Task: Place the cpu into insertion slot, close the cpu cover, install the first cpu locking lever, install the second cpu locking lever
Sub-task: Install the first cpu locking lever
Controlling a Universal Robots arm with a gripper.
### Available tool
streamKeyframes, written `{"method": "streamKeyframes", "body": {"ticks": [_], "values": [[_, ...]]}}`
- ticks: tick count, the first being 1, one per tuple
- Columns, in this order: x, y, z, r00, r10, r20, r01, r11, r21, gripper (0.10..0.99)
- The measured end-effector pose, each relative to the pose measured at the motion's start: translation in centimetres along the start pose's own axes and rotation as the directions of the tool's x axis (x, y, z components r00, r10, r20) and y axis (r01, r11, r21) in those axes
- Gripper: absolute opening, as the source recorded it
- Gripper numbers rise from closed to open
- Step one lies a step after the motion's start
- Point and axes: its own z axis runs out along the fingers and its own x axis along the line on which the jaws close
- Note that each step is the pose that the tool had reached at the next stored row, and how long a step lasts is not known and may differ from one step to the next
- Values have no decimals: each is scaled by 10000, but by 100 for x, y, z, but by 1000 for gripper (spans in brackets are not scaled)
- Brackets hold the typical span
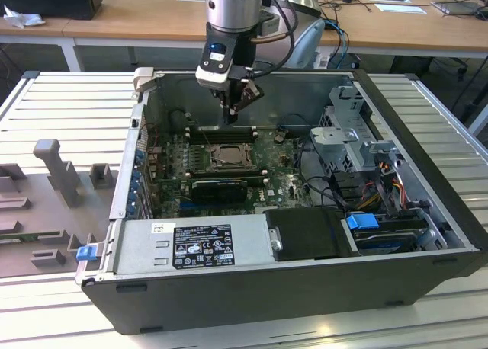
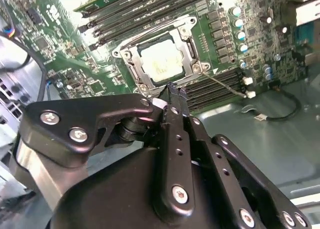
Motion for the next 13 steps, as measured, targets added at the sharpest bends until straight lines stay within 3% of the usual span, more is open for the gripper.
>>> {"method": "streamKeyframes", "body": {"ticks": [2,6,9,12,13], "values": [[0,0,0,9996,-286,-9,286,9996,0,106],[0,0,0,9929,-1188,-35,1188,9929,-4,106],[0,0,0,9779,-2088,-61,2088,9780,-9,106],[0,0,0,9592,-2825,-82,2825,9593,-16,106],[0,0,0,9568,-2906,-84,2906,9569,-17,106]]}}
